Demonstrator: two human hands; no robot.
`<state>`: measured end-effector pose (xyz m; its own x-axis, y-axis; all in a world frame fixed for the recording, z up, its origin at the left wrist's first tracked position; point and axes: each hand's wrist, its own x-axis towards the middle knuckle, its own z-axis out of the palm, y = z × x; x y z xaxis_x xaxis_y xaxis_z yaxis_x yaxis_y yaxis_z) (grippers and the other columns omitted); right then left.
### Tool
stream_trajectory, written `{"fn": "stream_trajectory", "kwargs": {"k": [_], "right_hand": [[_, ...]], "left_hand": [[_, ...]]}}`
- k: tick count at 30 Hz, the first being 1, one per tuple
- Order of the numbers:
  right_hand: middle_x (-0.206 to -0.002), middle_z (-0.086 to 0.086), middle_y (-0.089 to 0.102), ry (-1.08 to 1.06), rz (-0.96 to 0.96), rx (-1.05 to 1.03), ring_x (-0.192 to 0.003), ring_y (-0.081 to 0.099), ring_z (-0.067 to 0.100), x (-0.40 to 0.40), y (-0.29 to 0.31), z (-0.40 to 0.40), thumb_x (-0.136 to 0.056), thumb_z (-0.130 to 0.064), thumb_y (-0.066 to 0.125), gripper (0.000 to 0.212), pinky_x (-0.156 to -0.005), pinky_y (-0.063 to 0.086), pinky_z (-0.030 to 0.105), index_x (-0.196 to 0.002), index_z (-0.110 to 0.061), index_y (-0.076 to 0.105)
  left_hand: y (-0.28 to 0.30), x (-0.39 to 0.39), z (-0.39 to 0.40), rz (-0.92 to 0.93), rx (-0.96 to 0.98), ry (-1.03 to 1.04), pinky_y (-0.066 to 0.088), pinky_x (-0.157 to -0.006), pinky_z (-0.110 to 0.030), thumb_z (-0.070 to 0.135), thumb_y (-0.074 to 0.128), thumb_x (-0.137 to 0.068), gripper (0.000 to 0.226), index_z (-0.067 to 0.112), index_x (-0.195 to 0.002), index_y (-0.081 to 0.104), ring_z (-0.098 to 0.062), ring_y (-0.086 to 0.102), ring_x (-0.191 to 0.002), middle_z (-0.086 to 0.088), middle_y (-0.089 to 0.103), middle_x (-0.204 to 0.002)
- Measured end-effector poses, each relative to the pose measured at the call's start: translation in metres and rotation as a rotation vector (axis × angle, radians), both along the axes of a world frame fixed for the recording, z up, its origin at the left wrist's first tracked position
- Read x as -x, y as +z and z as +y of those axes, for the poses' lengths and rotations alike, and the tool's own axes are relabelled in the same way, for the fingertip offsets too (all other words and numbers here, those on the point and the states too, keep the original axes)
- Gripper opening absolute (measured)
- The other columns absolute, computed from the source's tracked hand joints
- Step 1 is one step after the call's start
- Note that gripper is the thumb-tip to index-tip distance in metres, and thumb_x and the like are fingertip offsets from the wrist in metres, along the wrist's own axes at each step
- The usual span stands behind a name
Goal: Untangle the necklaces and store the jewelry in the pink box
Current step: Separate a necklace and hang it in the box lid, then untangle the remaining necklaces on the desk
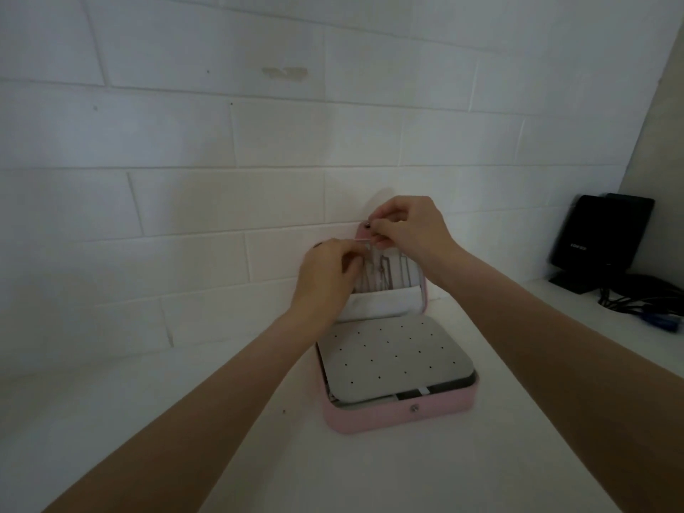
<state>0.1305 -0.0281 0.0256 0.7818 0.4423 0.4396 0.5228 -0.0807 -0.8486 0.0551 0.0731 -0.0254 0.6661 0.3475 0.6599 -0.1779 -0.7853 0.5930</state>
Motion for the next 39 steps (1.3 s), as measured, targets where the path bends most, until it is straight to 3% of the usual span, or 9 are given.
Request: {"fn": "stream_trajectory", "kwargs": {"k": [7,11,14,18,21,25,30,35,39], "right_hand": [[-0.073,0.01,0.066,-0.007,-0.042,0.011,-0.061,0.064,0.018,-0.001,-0.002,0.0,-0.083,0.003,0.061,0.015,-0.065,0.058,0.022,-0.074,-0.009,0.063],[-0.076,0.016,0.069,-0.032,-0.104,0.214,-0.065,0.067,0.022,-0.003,-0.006,-0.003,-0.085,-0.005,0.06,0.013,-0.072,0.058,0.028,-0.076,0.001,0.068],[-0.08,0.02,0.07,-0.085,-0.159,0.364,-0.057,0.064,0.017,-0.006,-0.015,-0.008,-0.086,-0.008,0.056,0.02,-0.07,0.055,0.027,-0.085,0.008,0.069],[-0.102,0.014,0.07,-0.022,-0.326,0.63,-0.084,0.059,0.019,0.011,-0.022,-0.021,-0.091,-0.011,0.05,0.024,-0.067,0.035,0.016,-0.099,-0.001,0.071],[-0.107,0.012,0.068,-0.075,-0.391,0.655,-0.096,0.06,0.025,0.024,-0.023,-0.045,-0.093,-0.012,0.048,0.026,-0.064,0.029,0.017,-0.106,-0.007,0.07],[-0.11,0.01,0.068,-0.175,-0.327,0.658,-0.102,0.062,0.024,0.033,-0.025,-0.109,-0.092,-0.011,0.049,0.026,-0.077,0.04,0.019,-0.108,-0.009,0.069],[-0.1,0.008,0.07,-0.345,-0.118,0.709,-0.082,0.057,0.014,0.041,-0.04,-0.208,-0.089,-0.008,0.051,0.023,-0.05,0.033,0.002,-0.099,-0.011,0.072],[-0.094,0.009,0.066,-0.433,0.135,0.936,-0.077,0.057,0.018,0.057,-0.067,-0.252,-0.082,-0.022,0.069,0.025,-0.054,0.042,0.018,-0.1,-0.006,0.067],[-0.098,0.012,0.067,-0.441,0.105,0.896,-0.087,0.062,0.021,0.055,-0.075,-0.247,-0.08,-0.013,0.067,0.02,-0.063,0.047,0.022,-0.098,-0.004,0.069]], "left_hand": [[-0.012,0.003,0.01,-0.043,-0.35,0.026,0.045,-0.077,-0.03,-0.001,0.047,-0.081,0.029,0.007,-0.097,0.07,-0.028,0.059,-0.088,-0.009,0.066,-0.097],[-0.016,0.005,0.013,-0.041,-0.325,0.043,0.037,-0.076,-0.016,-0.005,0.045,-0.077,0.029,0.004,-0.091,0.068,-0.026,0.058,-0.09,-0.009,0.064,-0.095],[-0.017,0.007,0.014,-0.029,-0.332,0.051,0.037,-0.078,-0.015,-0.008,0.046,-0.079,0.03,0.003,-0.096,0.068,-0.026,0.059,-0.093,-0.011,0.065,-0.098],[-0.016,0.014,-0.002,0.051,-0.347,0.02,0.037,-0.082,-0.021,-0.005,0.048,-0.084,0.032,0.004,-0.108,0.066,-0.025,0.059,-0.097,-0.01,0.066,-0.108],[-0.012,0.018,-0.03,0.085,-0.35,-0.022,0.036,-0.087,-0.029,-0.003,0.048,-0.083,0.034,0.007,-0.112,0.064,-0.025,0.056,-0.101,-0.009,0.064,-0.109],[-0.011,0.018,-0.085,0.095,-0.31,-0.105,0.031,-0.087,-0.024,-0.002,0.048,-0.084,0.034,0.009,-0.113,0.063,-0.023,0.055,-0.104,-0.007,0.062,-0.113],[-0.032,0.023,-0.165,0.169,-0.305,-0.363,0.034,-0.089,-0.021,0.001,0.05,-0.087,0.032,0.01,-0.114,0.064,-0.023,0.056,-0.106,-0.007,0.062,-0.117],[-0.058,0.013,-0.217,0.538,-0.285,-0.435,0.037,-0.081,-0.023,0.041,0.062,-0.085,0.037,0.023,-0.117,0.062,-0.018,0.051,-0.106,-0.001,0.055,-0.115],[-0.064,0.004,-0.224,0.525,-0.204,-0.411,0.041,-0.076,-0.023,0.028,0.062,-0.085,0.021,0.02,-0.104,0.068,-0.015,0.055,-0.092,0.001,0.056,-0.096]]}}
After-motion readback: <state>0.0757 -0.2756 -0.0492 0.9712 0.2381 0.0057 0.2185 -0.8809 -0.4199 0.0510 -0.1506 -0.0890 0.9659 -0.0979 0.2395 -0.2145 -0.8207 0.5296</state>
